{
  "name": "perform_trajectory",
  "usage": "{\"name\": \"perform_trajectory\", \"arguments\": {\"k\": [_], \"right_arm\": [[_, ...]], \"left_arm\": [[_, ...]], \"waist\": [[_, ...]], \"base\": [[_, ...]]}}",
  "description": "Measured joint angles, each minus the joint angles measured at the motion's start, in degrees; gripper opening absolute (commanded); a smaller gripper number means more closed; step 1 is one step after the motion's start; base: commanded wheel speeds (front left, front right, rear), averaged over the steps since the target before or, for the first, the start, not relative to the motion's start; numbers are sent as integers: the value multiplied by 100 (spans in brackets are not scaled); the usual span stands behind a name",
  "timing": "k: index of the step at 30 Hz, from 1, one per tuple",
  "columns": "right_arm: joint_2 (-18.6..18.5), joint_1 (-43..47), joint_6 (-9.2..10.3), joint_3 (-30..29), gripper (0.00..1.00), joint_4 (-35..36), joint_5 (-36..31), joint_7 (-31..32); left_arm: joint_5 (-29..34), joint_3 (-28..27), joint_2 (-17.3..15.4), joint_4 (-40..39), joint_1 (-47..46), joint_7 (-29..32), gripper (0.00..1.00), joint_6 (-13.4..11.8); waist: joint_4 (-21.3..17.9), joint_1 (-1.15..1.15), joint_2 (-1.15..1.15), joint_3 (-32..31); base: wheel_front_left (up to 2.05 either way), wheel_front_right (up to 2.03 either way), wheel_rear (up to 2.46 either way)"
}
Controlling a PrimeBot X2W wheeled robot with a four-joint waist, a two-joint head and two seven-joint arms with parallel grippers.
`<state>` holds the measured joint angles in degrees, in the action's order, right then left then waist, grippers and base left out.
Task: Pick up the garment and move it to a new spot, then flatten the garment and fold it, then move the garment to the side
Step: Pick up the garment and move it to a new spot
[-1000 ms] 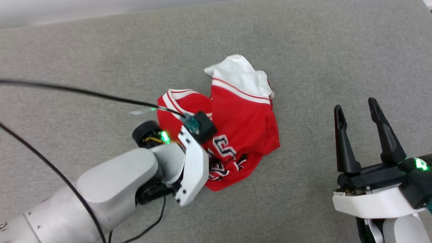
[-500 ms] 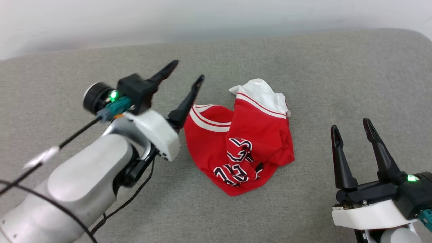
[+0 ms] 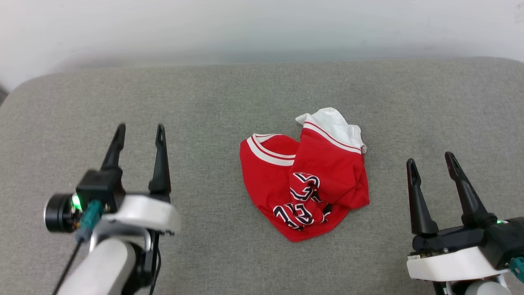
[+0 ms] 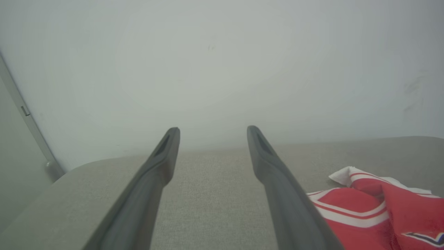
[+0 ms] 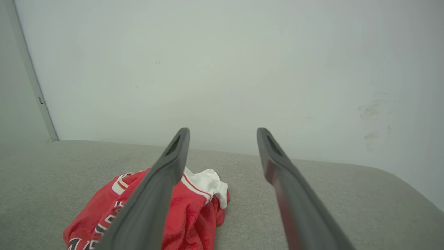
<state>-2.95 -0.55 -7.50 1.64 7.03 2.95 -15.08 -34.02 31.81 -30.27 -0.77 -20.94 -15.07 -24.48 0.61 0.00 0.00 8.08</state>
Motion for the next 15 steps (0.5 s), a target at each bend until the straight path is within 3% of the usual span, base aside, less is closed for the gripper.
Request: {"name": "perform_trajectory", "arguments": {"k": [6,15], "right_arm": [[1,76,0,-20,100,-115,46,1],[1,271,0,9,100,-322,250,0]], "left_arm": [[765,-898,643,-54,989,0,100,209],[1675,-1858,1430,-191,2007,0,100,966]], "waist": [[52,0,0,-120],[32,0,0,-370]], "base": [[0,0,0],[0,0,0]]}}
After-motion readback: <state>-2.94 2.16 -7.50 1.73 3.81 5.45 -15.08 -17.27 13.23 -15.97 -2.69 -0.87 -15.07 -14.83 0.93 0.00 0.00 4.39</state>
